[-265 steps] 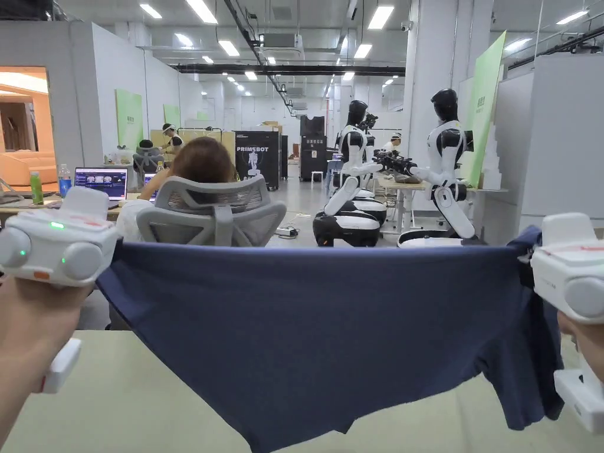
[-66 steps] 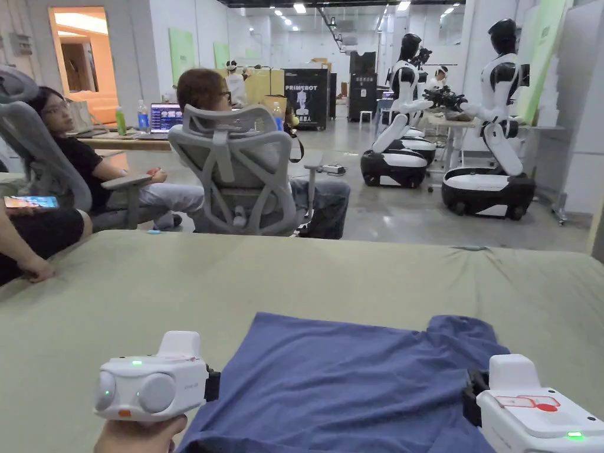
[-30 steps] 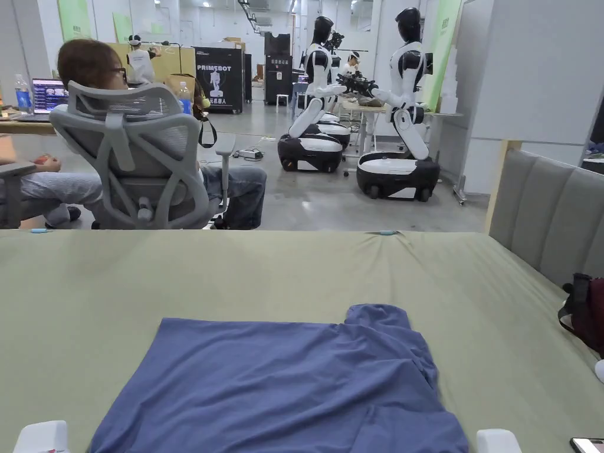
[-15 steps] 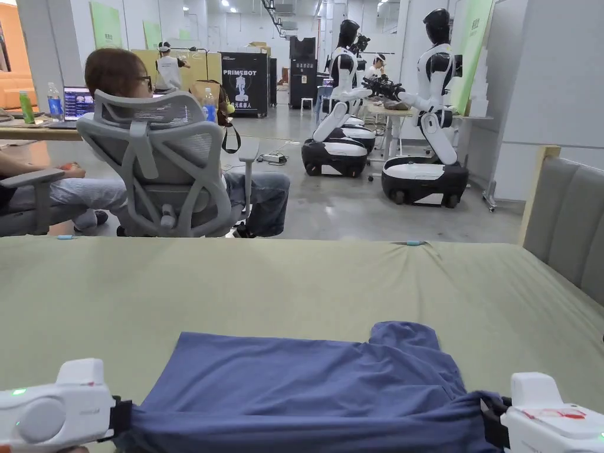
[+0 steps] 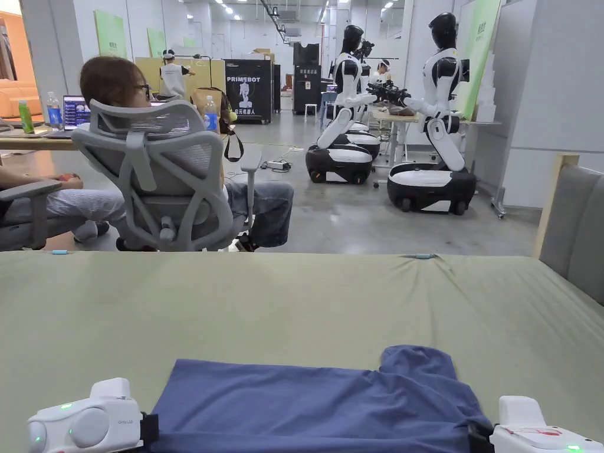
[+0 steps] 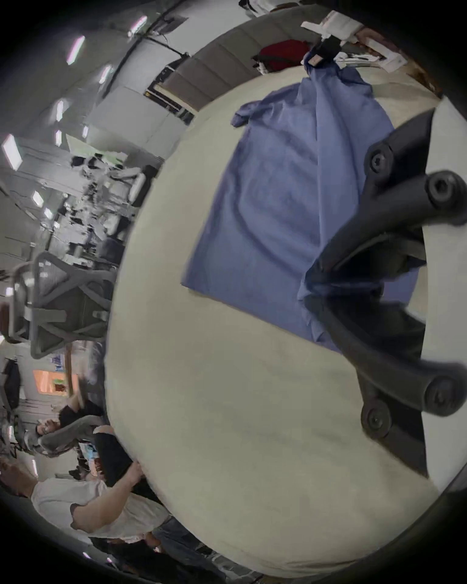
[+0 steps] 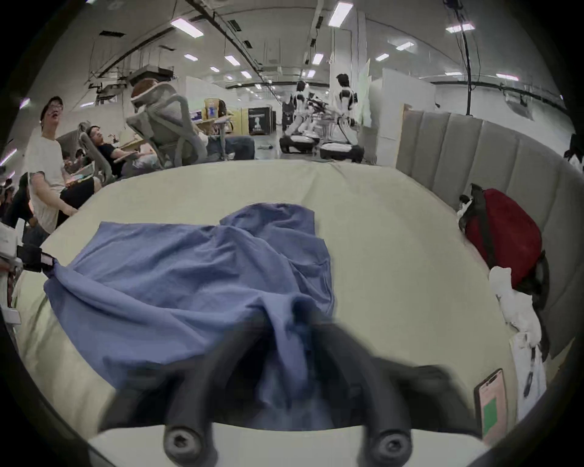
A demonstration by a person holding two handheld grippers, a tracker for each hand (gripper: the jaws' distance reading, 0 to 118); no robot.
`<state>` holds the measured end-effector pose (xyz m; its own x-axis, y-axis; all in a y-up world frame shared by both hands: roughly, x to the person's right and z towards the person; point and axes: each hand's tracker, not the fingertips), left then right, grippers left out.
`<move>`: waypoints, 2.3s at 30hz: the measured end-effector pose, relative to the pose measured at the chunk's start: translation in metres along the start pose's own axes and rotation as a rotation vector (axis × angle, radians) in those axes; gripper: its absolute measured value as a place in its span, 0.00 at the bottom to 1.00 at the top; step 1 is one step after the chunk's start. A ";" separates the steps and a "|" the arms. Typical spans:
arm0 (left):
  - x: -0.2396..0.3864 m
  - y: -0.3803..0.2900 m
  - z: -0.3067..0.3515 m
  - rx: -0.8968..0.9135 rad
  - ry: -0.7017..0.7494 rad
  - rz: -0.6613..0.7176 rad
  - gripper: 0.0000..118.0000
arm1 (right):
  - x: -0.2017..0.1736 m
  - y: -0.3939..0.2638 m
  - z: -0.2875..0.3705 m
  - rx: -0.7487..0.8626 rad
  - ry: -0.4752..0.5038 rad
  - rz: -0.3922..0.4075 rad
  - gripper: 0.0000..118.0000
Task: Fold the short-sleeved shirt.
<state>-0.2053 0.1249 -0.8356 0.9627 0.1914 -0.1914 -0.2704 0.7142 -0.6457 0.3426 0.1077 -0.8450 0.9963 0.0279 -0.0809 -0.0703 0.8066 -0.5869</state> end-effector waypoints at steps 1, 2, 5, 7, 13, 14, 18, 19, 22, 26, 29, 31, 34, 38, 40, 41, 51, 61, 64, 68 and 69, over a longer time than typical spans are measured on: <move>0.006 -0.004 0.016 0.094 0.013 -0.040 0.69 | -0.006 0.002 0.015 0.041 -0.009 0.035 0.95; 0.015 -0.009 0.030 0.165 0.021 -0.076 0.82 | -0.013 0.003 0.030 0.090 -0.003 0.049 1.00; 0.052 -0.028 0.079 0.408 -0.096 -0.168 0.83 | -0.045 0.007 0.077 0.256 0.065 0.016 0.99; 0.082 -0.039 0.100 0.469 -0.094 -0.236 0.82 | -0.073 0.006 0.098 0.321 0.064 0.011 0.99; 0.127 -0.068 0.132 0.576 -0.058 -0.428 0.00 | -0.120 -0.006 0.128 0.357 0.071 0.076 0.33; 0.126 -0.071 0.135 0.578 -0.055 -0.420 0.00 | -0.123 -0.007 0.129 0.354 0.055 0.092 0.09; 0.103 -0.061 0.137 0.507 -0.070 -0.371 0.00 | -0.122 -0.013 0.136 0.341 0.112 0.081 0.00; 0.092 -0.055 0.133 0.467 -0.061 -0.330 0.00 | -0.121 -0.014 0.134 0.342 0.095 0.092 0.00; 0.034 -0.030 0.100 0.192 -0.086 -0.138 0.00 | -0.115 -0.019 0.135 0.336 0.095 0.099 0.00; -0.029 -0.030 0.056 0.019 -0.004 0.004 0.00 | -0.104 -0.025 0.127 0.313 0.095 0.063 0.00; -0.036 -0.034 0.040 -0.016 -0.022 0.002 0.03 | -0.100 -0.028 0.116 0.293 0.084 0.072 0.00; -0.036 -0.036 0.025 -0.031 -0.002 -0.016 0.67 | -0.093 -0.027 0.111 0.284 0.079 0.068 0.00; -0.029 -0.040 -0.002 -0.032 0.049 -0.038 0.87 | -0.081 -0.027 0.105 0.270 0.065 0.056 0.00; -0.018 -0.045 -0.040 -0.057 0.069 -0.093 0.72 | -0.057 -0.034 0.097 0.238 0.025 0.035 0.00; -0.010 -0.054 -0.055 -0.170 0.066 -0.190 0.56 | -0.042 -0.038 0.092 0.206 0.002 0.016 0.00; -0.003 -0.061 -0.053 -0.152 0.140 -0.294 0.53 | -0.034 -0.040 0.088 0.180 -0.009 0.002 0.00; 0.010 -0.028 0.005 -0.043 0.074 -0.244 0.04 | 0.002 -0.049 0.021 -0.040 0.056 -0.117 1.00; -0.012 -0.040 -0.003 -0.111 0.024 -0.178 0.03 | -0.003 -0.047 -0.007 -0.113 0.154 -0.093 0.07; -0.016 -0.034 0.033 -0.043 -0.031 -0.139 0.03 | -0.003 -0.027 0.042 -0.052 0.143 -0.065 0.07; -0.013 -0.036 0.089 0.016 -0.071 -0.159 0.03 | -0.009 -0.024 0.099 -0.001 0.103 0.025 0.07; -0.014 -0.042 0.102 0.012 -0.082 -0.142 0.03 | -0.008 -0.029 0.106 -0.013 0.110 0.034 0.07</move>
<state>-0.2059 0.1607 -0.7306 0.9892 0.1419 -0.0376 -0.1318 0.7460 -0.6528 0.3418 0.1465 -0.7416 0.9821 -0.0106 -0.1881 -0.1048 0.7988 -0.5924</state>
